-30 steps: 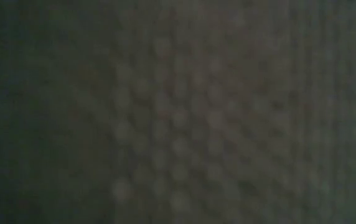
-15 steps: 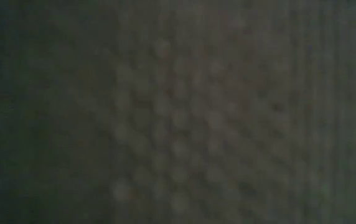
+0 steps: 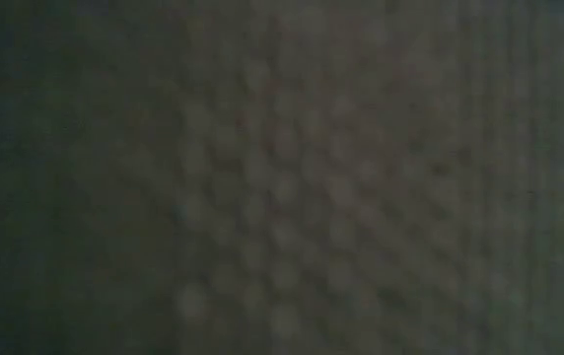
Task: Sort clothes
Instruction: Put the blue pants into the blue laundry organizer
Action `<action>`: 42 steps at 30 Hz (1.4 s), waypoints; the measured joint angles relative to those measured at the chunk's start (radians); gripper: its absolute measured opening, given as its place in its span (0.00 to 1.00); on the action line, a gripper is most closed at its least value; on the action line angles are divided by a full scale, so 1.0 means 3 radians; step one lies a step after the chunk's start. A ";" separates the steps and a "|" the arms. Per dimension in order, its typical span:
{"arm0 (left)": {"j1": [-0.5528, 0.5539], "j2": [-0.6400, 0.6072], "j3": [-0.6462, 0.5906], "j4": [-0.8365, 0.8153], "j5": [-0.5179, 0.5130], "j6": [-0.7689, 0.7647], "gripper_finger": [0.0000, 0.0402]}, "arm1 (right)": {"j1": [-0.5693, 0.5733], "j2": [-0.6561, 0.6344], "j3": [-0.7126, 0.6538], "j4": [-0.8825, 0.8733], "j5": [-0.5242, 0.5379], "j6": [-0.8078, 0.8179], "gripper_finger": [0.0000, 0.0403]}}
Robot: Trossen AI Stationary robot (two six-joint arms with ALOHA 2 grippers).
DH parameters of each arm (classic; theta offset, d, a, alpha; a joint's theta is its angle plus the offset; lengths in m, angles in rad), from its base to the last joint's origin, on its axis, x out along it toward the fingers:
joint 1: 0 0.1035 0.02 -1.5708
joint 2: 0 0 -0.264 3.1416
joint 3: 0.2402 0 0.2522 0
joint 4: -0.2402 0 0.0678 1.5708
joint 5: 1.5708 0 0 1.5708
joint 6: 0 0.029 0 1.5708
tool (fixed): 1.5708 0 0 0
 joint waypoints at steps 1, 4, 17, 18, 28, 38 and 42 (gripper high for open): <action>-0.0058 0.0005 -0.0003 -0.0012 -0.0010 0.0021 0.00 | 0.0000 0.0001 0.0000 -0.0001 -0.0002 0.0002 0.03; -0.0275 0.0030 -0.0007 -0.0026 -0.0029 0.0207 0.00 | 0.0000 0.0000 0.0000 -0.0001 -0.0004 0.0014 0.03; -0.1142 0.0169 -0.0483 0.0205 -0.0721 0.0394 0.00 | 0.0066 0.0037 0.0000 -0.0123 -0.0044 0.0037 0.03; -0.1172 0.0169 -0.0574 0.0288 -0.0727 0.0354 0.00 | 0.0066 0.0040 0.0000 -0.0123 -0.0064 0.0037 0.03; -0.1404 0.0017 -0.1371 0.0907 -0.0948 0.0218 0.00 | 0.0066 0.0047 0.0000 -0.0108 -0.0475 0.0473 0.03; -0.1538 -0.0402 -0.2404 0.1989 -0.1012 0.0097 0.00 | 0.0084 0.0094 -0.0007 -0.0128 -0.0739 0.0709 0.03; -0.1603 -0.0547 -0.2749 0.2284 -0.1156 0.0040 0.00 | 0.0132 0.0093 -0.0011 -0.0125 -0.0733 0.0738 0.03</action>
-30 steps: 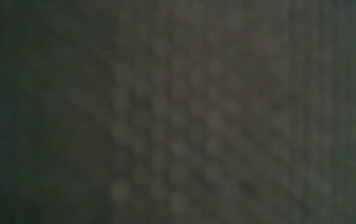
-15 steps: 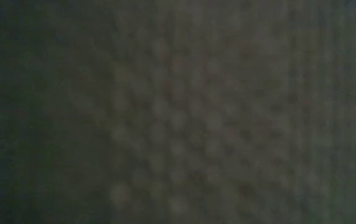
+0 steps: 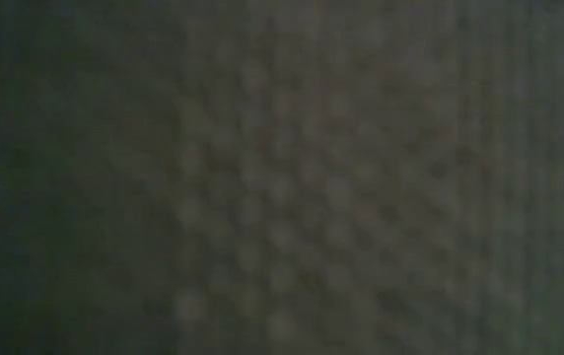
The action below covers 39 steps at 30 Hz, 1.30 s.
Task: Sort clothes
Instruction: Put the blue pants into the blue laundry organizer
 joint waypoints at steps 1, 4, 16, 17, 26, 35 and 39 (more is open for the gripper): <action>-0.0007 -0.0019 -0.0050 0.0020 -0.0017 -0.0006 0.00 | 0.0011 0.0000 -0.0001 0.0004 0.0000 0.0006 0.03; -0.0005 -0.0005 -0.0130 -0.0003 -0.0032 -0.0073 0.00 | 0.0033 0.0000 -0.0001 0.0019 0.0000 0.0051 0.03; -0.0226 0.0015 -0.0173 -0.0579 -0.0309 -0.0661 0.00 | 0.0540 0.0174 -0.0038 0.0054 0.0001 0.0122 0.03; -0.0249 0.0015 -0.0173 -0.0611 -0.0346 -0.0708 0.00 | 0.0595 0.0227 -0.0038 0.0058 0.0000 0.0121 0.03; -0.0429 0.0007 -0.0176 -0.0867 -0.0763 -0.1070 0.00 | 0.0958 0.0692 -0.0043 0.0086 -0.0170 -0.0032 0.03; -0.0454 0.0039 -0.0177 -0.1362 -0.0789 -0.1643 0.00 | 0.1073 0.1139 -0.0042 0.0334 -0.0675 -0.0211 0.03; -0.0460 0.0042 -0.0180 -0.1405 -0.0758 -0.1633 0.00 | 0.1069 0.1335 -0.0040 0.0398 -0.0674 -0.0200 0.03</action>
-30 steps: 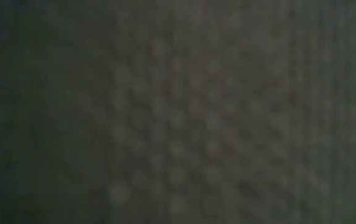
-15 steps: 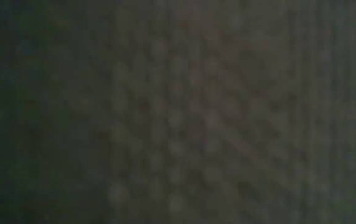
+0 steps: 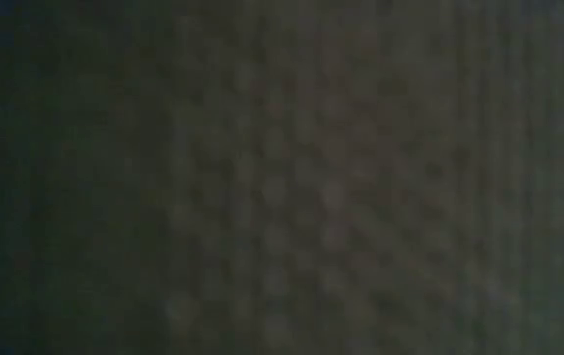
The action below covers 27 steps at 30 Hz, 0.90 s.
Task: Sort clothes
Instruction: Put the blue pants into the blue laundry organizer
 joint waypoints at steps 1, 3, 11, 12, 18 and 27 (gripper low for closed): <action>-0.0011 0.0000 0.0000 0.0004 0.0009 0.0000 0.00 | 0.0000 0.0047 0.0004 0.0028 0.0001 0.0003 0.03; -0.0034 0.0001 0.0000 0.0009 0.0035 -0.0024 0.00 | 0.0001 0.0139 0.0004 0.0075 0.0001 0.0005 0.03; -0.0047 0.0000 -0.0001 -0.0175 0.0000 -0.0662 0.10 | -0.0003 0.0385 0.0005 0.0314 -0.0228 0.0036 0.03; -0.0049 0.0000 -0.0001 -0.0187 -0.0001 -0.0703 0.13 | -0.0003 0.0404 0.0005 0.0329 -0.0236 0.0046 0.03; -0.0074 -0.0001 0.0021 -0.0217 -0.0059 -0.0805 0.37 | -0.0001 0.0425 -0.0047 0.0326 -0.0272 -0.0017 0.03; -0.0067 -0.0003 0.0417 -0.0718 0.0248 -0.0853 0.67 | 0.0008 0.0546 -0.0050 0.0340 -0.0496 -0.0091 0.03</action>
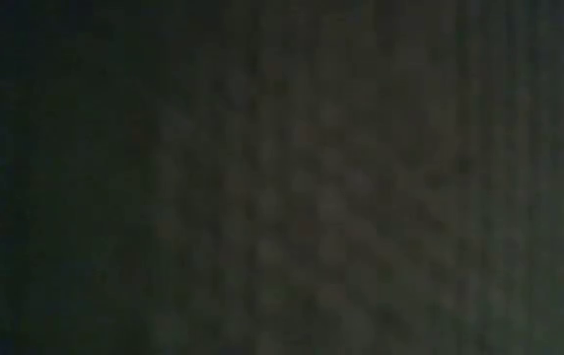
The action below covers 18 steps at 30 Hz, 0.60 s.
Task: Sort clothes
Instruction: Put the blue pants into the blue laundry organizer
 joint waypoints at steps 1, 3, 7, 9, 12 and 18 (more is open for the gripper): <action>0.0000 0.0001 0.0036 -0.0116 0.0006 -0.0057 0.68 | 0.0000 0.0030 -0.0002 0.0001 0.0000 -0.0010 0.03; 0.0002 0.0008 0.0092 -0.0323 0.0029 -0.0142 0.70 | 0.0000 0.0087 -0.0005 0.0005 0.0001 -0.0012 0.03; 0.0003 0.0009 0.0140 -0.0500 0.0189 -0.0214 0.70 | -0.0001 0.0177 -0.0005 0.0026 -0.0070 -0.0017 0.03; 0.0001 0.0000 0.0140 -0.0494 0.0306 -0.0210 0.70 | -0.0001 0.0217 -0.0005 0.0048 -0.0101 -0.0023 0.03; -0.0003 0.0031 0.0140 -0.0496 0.0421 -0.0125 0.66 | -0.0021 0.0295 -0.0004 0.0098 -0.0154 -0.0034 0.03; -0.0038 0.0260 0.0134 -0.0508 0.0421 0.0372 0.43 | -0.0077 0.0436 -0.0015 0.0226 -0.0202 -0.0040 0.03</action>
